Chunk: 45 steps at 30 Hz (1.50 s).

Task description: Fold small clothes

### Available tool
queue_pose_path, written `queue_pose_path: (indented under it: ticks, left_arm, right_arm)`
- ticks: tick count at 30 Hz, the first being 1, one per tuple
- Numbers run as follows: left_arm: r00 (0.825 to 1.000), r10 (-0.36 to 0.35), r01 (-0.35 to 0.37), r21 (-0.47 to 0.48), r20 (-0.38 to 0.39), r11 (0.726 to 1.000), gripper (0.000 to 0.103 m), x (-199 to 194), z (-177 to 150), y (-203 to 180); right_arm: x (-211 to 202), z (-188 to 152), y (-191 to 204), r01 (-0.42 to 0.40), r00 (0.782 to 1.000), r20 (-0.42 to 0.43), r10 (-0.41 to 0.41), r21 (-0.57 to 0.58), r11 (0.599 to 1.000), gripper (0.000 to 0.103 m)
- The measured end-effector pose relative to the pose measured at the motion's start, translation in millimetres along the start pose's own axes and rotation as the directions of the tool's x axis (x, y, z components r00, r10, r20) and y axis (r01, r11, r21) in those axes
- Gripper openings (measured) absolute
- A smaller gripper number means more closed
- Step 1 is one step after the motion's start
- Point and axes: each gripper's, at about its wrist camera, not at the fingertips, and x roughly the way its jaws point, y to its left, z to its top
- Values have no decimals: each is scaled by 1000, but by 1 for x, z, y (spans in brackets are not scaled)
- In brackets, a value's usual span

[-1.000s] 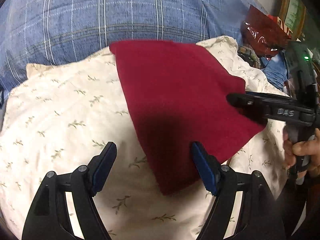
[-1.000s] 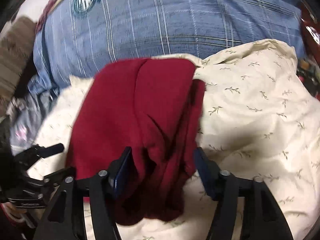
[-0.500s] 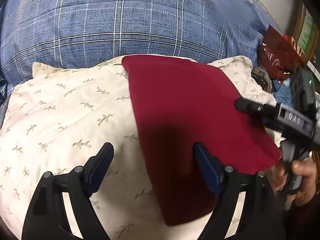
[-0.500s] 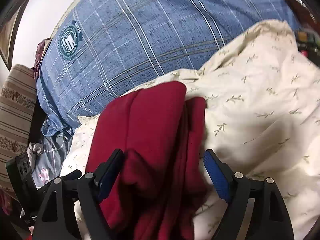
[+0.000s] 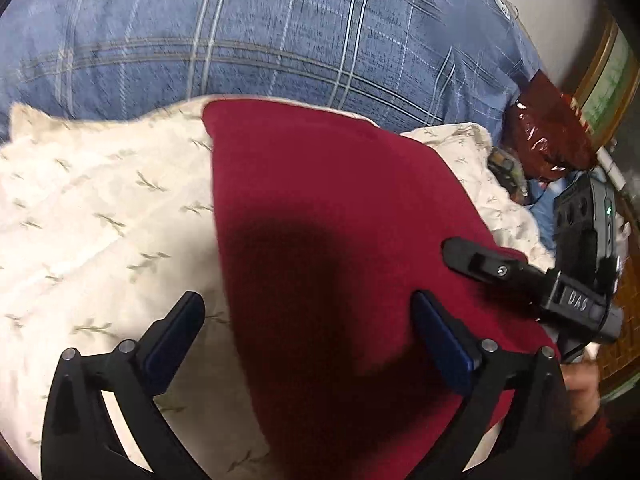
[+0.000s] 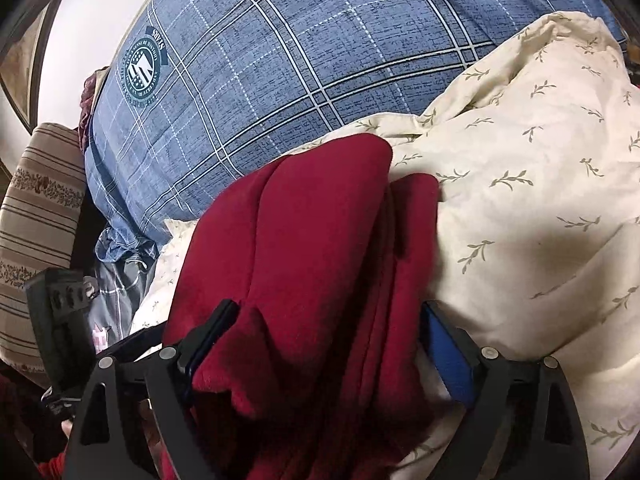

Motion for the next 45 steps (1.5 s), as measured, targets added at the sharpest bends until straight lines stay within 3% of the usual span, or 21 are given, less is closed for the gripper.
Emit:
queue_pose_path:
  ticks: [1, 3, 5, 9, 12, 16, 18, 21, 22, 24, 26, 29, 31, 34, 35, 36, 43, 45]
  left_arm:
    - [1000, -25, 25, -13, -16, 1000, 102, 3, 1, 2]
    - [996, -85, 84, -22, -31, 996, 86, 5, 2, 4]
    - [996, -85, 84, -23, -29, 996, 79, 2, 3, 3]
    - [997, -83, 83, -33, -3, 996, 53, -17, 4, 5]
    - [997, -73, 73, -28, 22, 997, 51, -41, 2, 2]
    - [999, -21, 21, 10, 39, 1000, 51, -82, -17, -1]
    - [999, -9, 9, 16, 37, 1000, 51, -95, -30, 3]
    - [999, 36, -36, 10, -24, 999, 53, -99, -53, 17]
    - [997, 60, -60, 13, -46, 998, 53, -96, -60, 22]
    - [996, 89, -88, 19, -25, 996, 60, -98, -68, 26]
    - [992, 127, -127, 42, 9, 991, 61, -107, -69, 22]
    - [981, 183, -188, 82, 61, 979, 66, -116, -67, 16]
    - [974, 211, -217, 85, 78, 972, 70, -115, -66, 15]
    - [971, 226, -233, 82, 83, 969, 71, -112, -68, 19]
    - [969, 229, -236, 83, 89, 968, 75, -111, -69, 19]
    - [970, 224, -232, 81, 100, 969, 80, -109, -70, 20]
    - [967, 217, -229, 78, 134, 970, 83, -104, -73, 23]
    - [963, 222, -236, 76, 154, 969, 83, -109, -74, 23]
  right_arm:
    - [0, 0, 2, -4, 1000, -4, 4, -3, 1000, 70]
    - [-3, -1, 10, 22, 1000, 11, -22, -37, 999, 65]
    - [-7, -1, 16, 41, 999, 25, -40, -59, 997, 60]
    - [-21, 2, 27, 9, 999, 54, -5, -68, 998, 51]
    - [-29, -1, 41, -35, 998, 57, 39, -84, 996, 50]
    - [-35, -15, 65, -108, 994, 14, 111, -125, 986, 50]
    - [-28, -25, 73, -126, 992, -46, 121, -132, 983, 53]
    - [-9, -42, 83, -58, 982, -189, 31, -140, 988, 60]
    - [-10, -45, 88, -18, 981, -192, -16, -172, 985, 61]
    - [-23, -45, 98, 23, 987, -150, -59, -229, 973, 61]
    - [-49, -42, 116, 90, 994, -40, -106, -295, 951, 62]
    - [-69, -47, 138, 98, 995, 61, -82, -339, 936, 61]
    - [-63, -53, 147, 81, 997, 43, -70, -364, 928, 58]
    - [-36, -73, 153, 183, 979, 3, -202, -433, 883, 50]
    - [-23, -81, 148, 249, 960, -2, -281, -454, 855, 50]
    - [-16, -87, 143, 269, 952, -8, -307, -459, 847, 50]
    - [-19, -91, 134, 266, 958, 3, -287, -388, 883, 53]
    - [-28, -88, 137, 263, 960, 7, -280, -364, 893, 59]
